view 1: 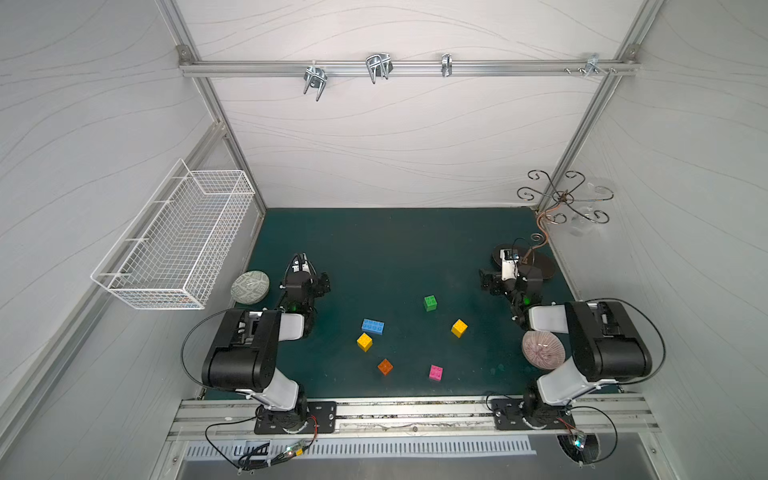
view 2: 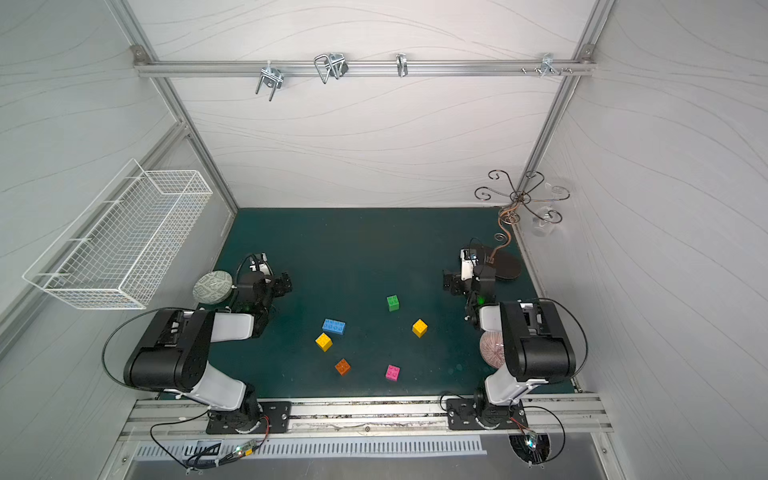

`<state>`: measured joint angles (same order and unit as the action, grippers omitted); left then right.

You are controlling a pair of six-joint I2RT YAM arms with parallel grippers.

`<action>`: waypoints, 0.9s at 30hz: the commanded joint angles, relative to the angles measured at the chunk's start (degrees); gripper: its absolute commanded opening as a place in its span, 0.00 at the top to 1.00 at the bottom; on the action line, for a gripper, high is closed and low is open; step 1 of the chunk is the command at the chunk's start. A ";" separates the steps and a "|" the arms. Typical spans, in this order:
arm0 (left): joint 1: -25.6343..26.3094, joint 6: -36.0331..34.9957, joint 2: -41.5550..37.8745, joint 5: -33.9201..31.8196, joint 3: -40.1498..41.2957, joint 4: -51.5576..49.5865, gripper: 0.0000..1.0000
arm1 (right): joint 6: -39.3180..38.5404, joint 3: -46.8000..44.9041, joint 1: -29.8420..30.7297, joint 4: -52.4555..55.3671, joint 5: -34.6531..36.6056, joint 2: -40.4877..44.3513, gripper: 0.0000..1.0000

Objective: Assemble the number 4 with lego
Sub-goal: Adjust the lego brick at the center of the board.

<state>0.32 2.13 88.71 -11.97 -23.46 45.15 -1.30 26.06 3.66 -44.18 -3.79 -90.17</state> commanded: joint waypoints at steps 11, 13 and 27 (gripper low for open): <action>-0.14 -0.10 0.32 0.29 -0.42 3.28 0.01 | 0.33 -0.05 -0.17 -1.16 -0.73 -0.42 0.01; -0.14 -0.04 0.33 0.28 -0.43 3.28 0.01 | 0.33 -0.09 -0.16 -1.17 -0.77 -0.44 0.01; 0.29 -0.77 -6.48 0.35 -6.13 -13.43 0.04 | 1.78 5.18 0.91 14.76 3.26 6.81 0.01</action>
<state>0.34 2.07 86.41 -11.79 -24.69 38.89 -1.02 27.33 3.81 -38.81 -3.33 -88.05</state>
